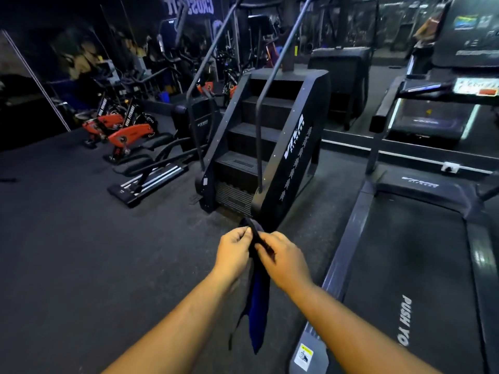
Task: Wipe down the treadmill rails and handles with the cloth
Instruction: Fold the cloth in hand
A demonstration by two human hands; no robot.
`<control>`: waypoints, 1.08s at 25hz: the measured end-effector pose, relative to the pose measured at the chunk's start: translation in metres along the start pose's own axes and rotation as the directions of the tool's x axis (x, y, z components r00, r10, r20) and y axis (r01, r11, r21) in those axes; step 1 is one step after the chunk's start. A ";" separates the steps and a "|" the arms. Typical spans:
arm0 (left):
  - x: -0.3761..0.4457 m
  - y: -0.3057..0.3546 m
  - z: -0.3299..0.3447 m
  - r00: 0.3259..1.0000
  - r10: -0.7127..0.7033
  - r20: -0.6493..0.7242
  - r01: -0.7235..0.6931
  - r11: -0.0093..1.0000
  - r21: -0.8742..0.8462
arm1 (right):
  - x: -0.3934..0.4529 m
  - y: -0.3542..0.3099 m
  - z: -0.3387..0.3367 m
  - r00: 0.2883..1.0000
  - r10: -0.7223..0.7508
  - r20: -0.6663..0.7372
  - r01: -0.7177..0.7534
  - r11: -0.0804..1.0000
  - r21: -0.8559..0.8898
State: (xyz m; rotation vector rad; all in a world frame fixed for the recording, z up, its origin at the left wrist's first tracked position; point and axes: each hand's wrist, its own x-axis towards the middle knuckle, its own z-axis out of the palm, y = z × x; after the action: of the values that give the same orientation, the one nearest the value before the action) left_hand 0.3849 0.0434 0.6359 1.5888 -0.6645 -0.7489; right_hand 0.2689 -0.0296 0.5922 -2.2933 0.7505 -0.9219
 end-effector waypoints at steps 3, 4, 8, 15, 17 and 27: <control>0.050 0.005 -0.011 0.997 -0.003 -0.071 0.003 1.000 0.007 | 0.035 0.021 0.019 0.992 -0.083 -0.095 0.078 0.995 -0.054; 0.063 0.008 -0.012 0.996 0.001 -0.086 0.000 1.000 0.012 | 0.047 0.024 0.024 0.989 -0.060 -0.136 0.057 0.998 -0.028; 0.106 0.023 -0.006 0.998 0.063 0.005 -0.063 0.998 -0.004 | 0.097 0.031 0.037 0.988 -0.151 0.036 0.153 0.986 -0.066; 0.201 0.062 -0.015 0.896 0.214 0.390 -0.286 0.948 0.136 | 0.193 0.082 -0.016 0.973 0.228 0.044 -0.225 0.878 0.423; 0.229 0.085 -0.011 0.856 0.264 0.446 -0.325 0.943 0.066 | 0.217 0.081 -0.019 0.904 0.307 0.297 -0.427 0.680 0.597; 0.356 0.033 0.008 0.698 0.022 0.716 0.108 0.985 -0.136 | 0.348 0.095 -0.012 0.752 0.656 -0.062 -0.285 0.409 0.867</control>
State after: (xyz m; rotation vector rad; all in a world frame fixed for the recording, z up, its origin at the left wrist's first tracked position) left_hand 0.6025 -0.2404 0.6316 1.1188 -1.0934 -1.4579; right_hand 0.4442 -0.3309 0.6868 -0.9475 0.8406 -1.1323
